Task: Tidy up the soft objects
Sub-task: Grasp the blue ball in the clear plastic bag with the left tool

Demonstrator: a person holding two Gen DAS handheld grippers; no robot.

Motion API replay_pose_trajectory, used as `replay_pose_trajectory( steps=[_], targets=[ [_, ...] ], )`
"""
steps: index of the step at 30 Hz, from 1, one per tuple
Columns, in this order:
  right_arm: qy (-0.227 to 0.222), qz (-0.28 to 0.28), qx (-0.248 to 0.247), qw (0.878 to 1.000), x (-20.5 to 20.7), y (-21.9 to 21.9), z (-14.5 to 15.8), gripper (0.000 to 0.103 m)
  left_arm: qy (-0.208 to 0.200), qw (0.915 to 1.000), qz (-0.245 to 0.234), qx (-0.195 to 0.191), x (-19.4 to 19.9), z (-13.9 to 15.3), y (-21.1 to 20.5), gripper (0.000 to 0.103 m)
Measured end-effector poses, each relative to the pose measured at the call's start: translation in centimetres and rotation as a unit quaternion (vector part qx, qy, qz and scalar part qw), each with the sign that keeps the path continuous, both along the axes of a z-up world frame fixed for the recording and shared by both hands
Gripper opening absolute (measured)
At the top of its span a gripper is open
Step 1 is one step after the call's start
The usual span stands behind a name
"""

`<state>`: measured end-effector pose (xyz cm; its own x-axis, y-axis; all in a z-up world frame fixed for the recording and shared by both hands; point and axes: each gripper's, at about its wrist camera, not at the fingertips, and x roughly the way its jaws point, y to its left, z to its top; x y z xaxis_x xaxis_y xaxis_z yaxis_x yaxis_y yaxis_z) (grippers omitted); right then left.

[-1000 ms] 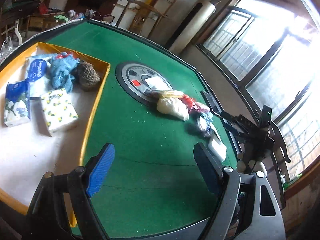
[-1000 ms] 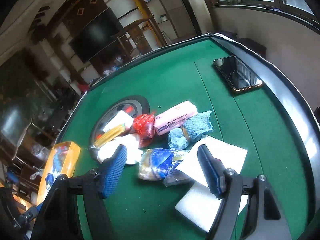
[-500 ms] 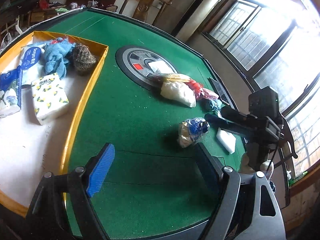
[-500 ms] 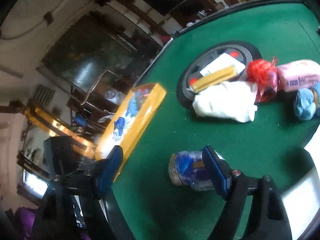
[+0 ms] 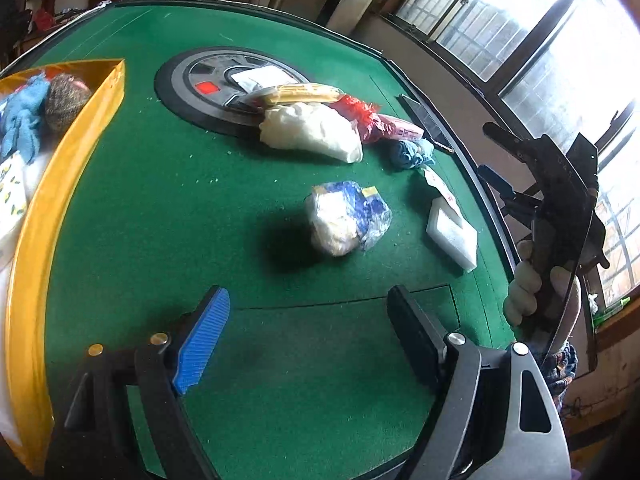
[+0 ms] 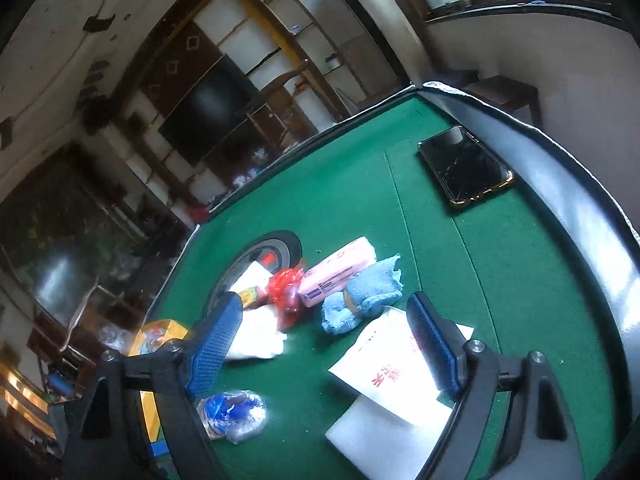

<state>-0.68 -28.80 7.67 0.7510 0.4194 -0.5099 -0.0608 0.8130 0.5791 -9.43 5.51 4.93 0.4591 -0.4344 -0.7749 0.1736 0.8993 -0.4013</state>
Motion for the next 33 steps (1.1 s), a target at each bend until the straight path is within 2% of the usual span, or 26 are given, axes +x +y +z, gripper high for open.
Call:
replay_pose_trajectory(
  steps=[4, 9, 13, 17, 20, 21, 22, 23, 27, 28, 32, 33],
  targets=[
    [0.007, -0.003, 0.007, 1.0, 0.3, -0.9, 0.0, 0.08, -0.05, 0.996, -0.042, 0.061, 1.6, 1.1, -3.1, 0.081],
    [0.011, -0.026, -0.002, 1.0, 0.1, -1.4, -0.2, 0.08, -0.054, 0.9897, -0.086, 0.101, 4.8, -0.3, -6.1, 0.081],
    [0.03, -0.043, 0.033, 0.998, 0.4, -2.9, -1.3, 0.08, -0.075, 0.9849, -0.099, 0.121, 5.9, -0.8, -8.0, 0.081],
    [0.048, -0.057, 0.079, 0.994, 0.6, -4.6, -2.4, 0.08, -0.072, 0.9791, -0.127, 0.142, 5.7, -2.0, -10.2, 0.081],
    [0.051, -0.064, 0.095, 0.992, 0.5, -5.2, -2.7, 0.08, -0.087, 0.9708, -0.14, 0.175, 5.0, -2.5, -11.4, 0.08],
    [0.053, -0.065, 0.095, 0.992, 0.6, -5.3, -2.8, 0.08, -0.089, 0.9703, -0.142, 0.175, 4.8, -2.4, -11.4, 0.076],
    [0.055, -0.066, 0.094, 0.992, 0.7, -5.2, -2.9, 0.08, -0.085, 0.9727, -0.142, 0.163, 4.7, -2.3, -11.2, 0.06],
    [0.058, -0.065, 0.092, 0.992, 0.8, -5.1, -3.0, 0.08, -0.078, 0.9761, -0.141, 0.145, 4.7, -2.1, -10.8, 0.056],
    [0.068, -0.063, 0.082, 0.992, 1.1, -4.9, -3.2, 0.08, -0.066, 0.9857, -0.124, 0.093, 4.7, -1.0, -8.7, 0.054],
    [0.073, -0.062, 0.079, 0.992, 1.2, -4.8, -3.4, 0.08, -0.065, 0.9872, -0.119, 0.084, 4.6, -0.8, -8.2, 0.05],
    [0.09, -0.062, 0.07, 0.992, 1.5, -4.5, -3.9, 0.08, -0.063, 0.992, -0.103, 0.038, 3.7, 0.2, -5.8, 0.048],
    [0.093, -0.061, 0.066, 0.992, 1.6, -4.3, -4.0, 0.08, -0.066, 0.9926, -0.098, 0.03, 3.4, 0.5, -5.2, 0.043]
  ],
)
